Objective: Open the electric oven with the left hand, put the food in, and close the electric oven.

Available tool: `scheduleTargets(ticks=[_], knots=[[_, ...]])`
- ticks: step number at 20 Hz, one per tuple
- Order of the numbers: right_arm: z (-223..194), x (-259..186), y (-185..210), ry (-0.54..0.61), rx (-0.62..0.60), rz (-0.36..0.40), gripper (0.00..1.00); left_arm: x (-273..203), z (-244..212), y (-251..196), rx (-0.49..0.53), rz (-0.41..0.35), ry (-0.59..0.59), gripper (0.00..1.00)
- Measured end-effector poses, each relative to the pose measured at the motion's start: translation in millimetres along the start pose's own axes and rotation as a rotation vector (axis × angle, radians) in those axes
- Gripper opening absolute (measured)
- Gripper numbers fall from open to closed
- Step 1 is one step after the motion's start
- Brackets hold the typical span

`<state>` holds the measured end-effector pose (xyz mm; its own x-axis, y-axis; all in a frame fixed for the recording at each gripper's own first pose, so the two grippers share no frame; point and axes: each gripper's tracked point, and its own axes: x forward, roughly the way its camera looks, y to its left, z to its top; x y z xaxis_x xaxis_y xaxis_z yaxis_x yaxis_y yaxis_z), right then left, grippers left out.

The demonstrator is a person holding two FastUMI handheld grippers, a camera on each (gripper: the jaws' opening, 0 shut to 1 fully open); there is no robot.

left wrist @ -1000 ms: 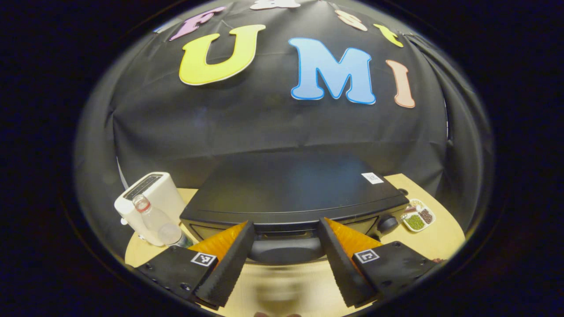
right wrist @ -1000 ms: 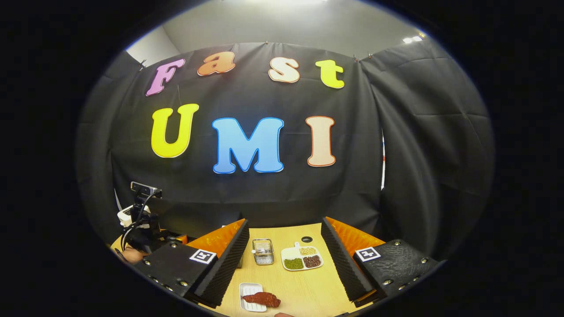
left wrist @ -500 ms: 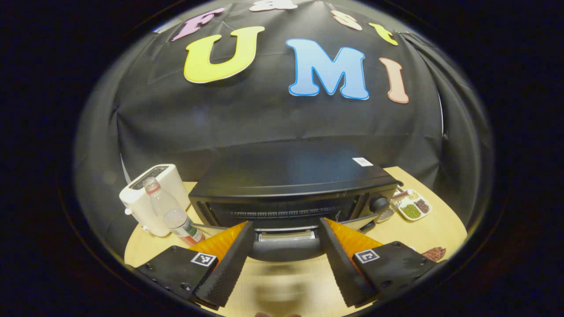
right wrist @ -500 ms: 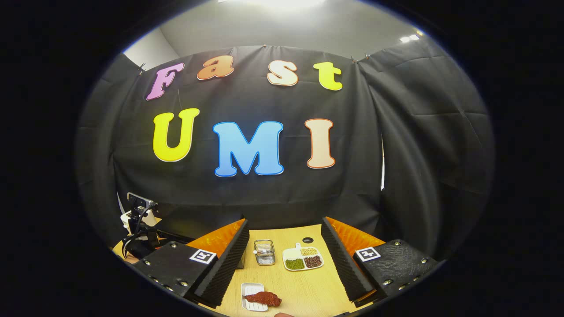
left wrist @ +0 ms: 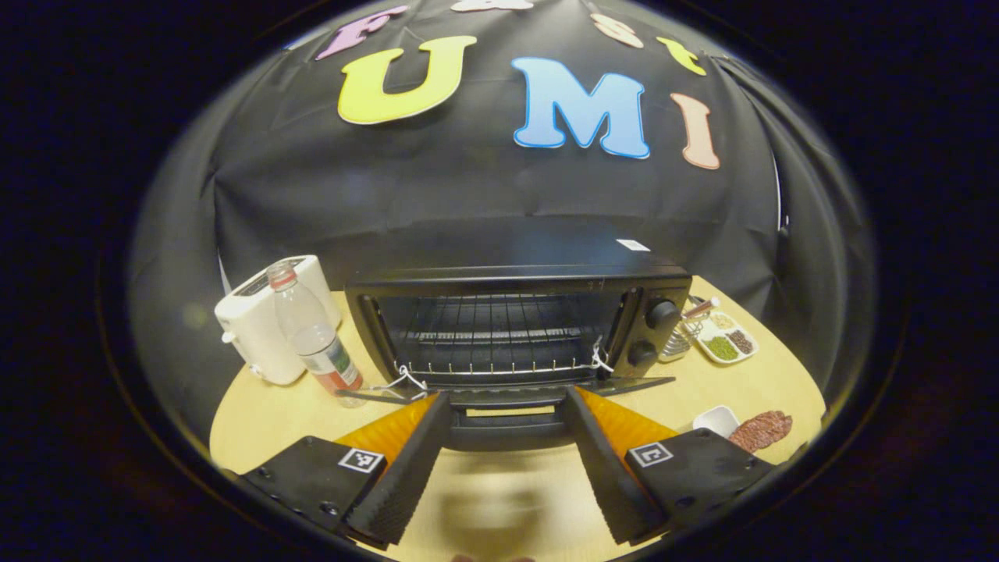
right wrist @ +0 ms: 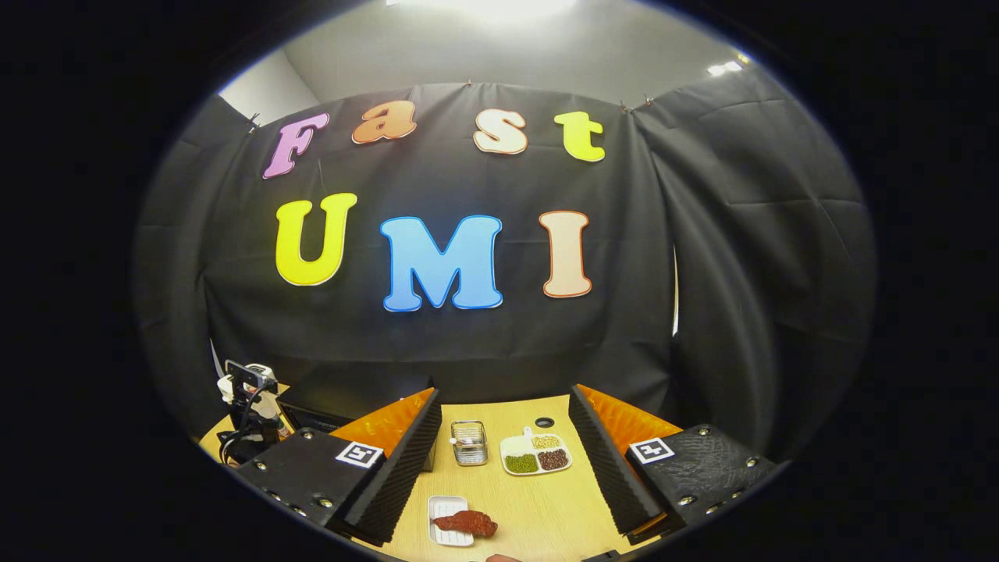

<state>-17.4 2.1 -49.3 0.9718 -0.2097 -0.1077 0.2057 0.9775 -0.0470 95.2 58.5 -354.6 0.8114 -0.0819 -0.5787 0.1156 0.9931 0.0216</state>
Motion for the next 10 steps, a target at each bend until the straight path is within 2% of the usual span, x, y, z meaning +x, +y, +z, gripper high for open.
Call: scheduleTargets(ticks=[1,10], knots=[[-1.2,-1.9,-0.7,0.002,0.0,-0.001,0.99,-1.7,-2.7,-0.5,0.011,0.002,-0.002,1.0],[-7.8,-6.0,0.1,0.018,-0.005,0.006,0.99,-6.8,-41.0,-2.9,0.045,-0.001,0.06,1.0]])
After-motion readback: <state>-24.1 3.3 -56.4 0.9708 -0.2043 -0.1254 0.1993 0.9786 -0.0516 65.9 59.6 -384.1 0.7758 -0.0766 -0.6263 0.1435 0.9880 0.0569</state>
